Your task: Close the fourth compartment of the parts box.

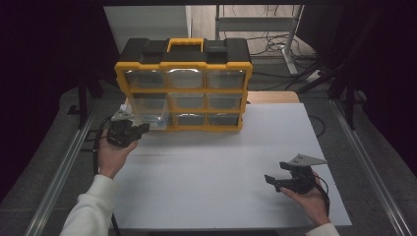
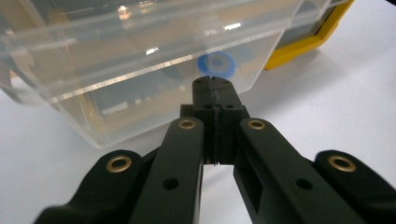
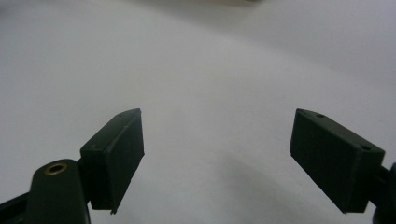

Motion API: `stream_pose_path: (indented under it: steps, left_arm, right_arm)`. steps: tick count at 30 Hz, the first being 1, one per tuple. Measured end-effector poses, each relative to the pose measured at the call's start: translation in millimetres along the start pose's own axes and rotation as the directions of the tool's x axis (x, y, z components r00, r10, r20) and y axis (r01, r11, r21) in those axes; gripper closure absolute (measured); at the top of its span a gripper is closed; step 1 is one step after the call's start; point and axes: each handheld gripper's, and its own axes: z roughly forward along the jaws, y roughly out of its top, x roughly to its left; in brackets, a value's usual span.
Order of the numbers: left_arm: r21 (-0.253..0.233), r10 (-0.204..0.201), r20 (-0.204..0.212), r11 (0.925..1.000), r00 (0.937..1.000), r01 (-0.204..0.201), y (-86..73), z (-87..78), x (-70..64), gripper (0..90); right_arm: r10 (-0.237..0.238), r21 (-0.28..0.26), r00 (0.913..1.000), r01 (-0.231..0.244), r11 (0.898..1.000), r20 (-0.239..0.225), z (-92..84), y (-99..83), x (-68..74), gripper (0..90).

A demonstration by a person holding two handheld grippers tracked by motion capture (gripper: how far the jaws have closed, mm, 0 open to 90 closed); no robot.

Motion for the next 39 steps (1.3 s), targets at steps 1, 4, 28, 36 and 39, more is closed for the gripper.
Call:
stream_pose_path:
  steps: [1, 4, 28, 36, 39]
  left_arm:
    - [-0.002, -0.001, 0.003, 1.0000, 1.0000, 0.002, 0.2, 0.3, -0.4, 89.4]
    - [-0.005, 0.004, -0.005, 1.0000, 1.0000, -0.004, 0.9, 0.6, -1.4, 89.4]
    - [-0.022, -0.032, -0.017, 0.9993, 0.9993, 0.032, 9.8, 10.9, 2.7, 89.4]
    - [-0.015, -0.024, -0.032, 0.9996, 0.9992, 0.023, 15.6, 15.0, 2.4, 89.4]
    - [-0.014, -0.029, -0.032, 0.9995, 0.9991, 0.028, 17.5, 16.4, 3.1, 89.4]
  right_arm:
    - [-0.001, 0.000, 1.0000, 0.001, 1.000, -0.001, 0.0, 0.0, 0.1, 18.0]
    - [-0.002, 0.001, 1.0000, 0.002, 1.000, -0.002, 0.1, 0.0, 0.1, 18.1]
    - [-0.001, 0.000, 1.0000, 0.001, 1.000, 0.000, -0.1, 0.1, -0.1, 18.3]
    - [0.000, 0.001, 1.0000, 0.000, 1.000, -0.001, -0.1, 0.0, -0.1, 18.2]
    - [-0.001, 0.003, 1.0000, 0.001, 1.000, -0.002, 0.1, -0.1, 0.0, 18.3]
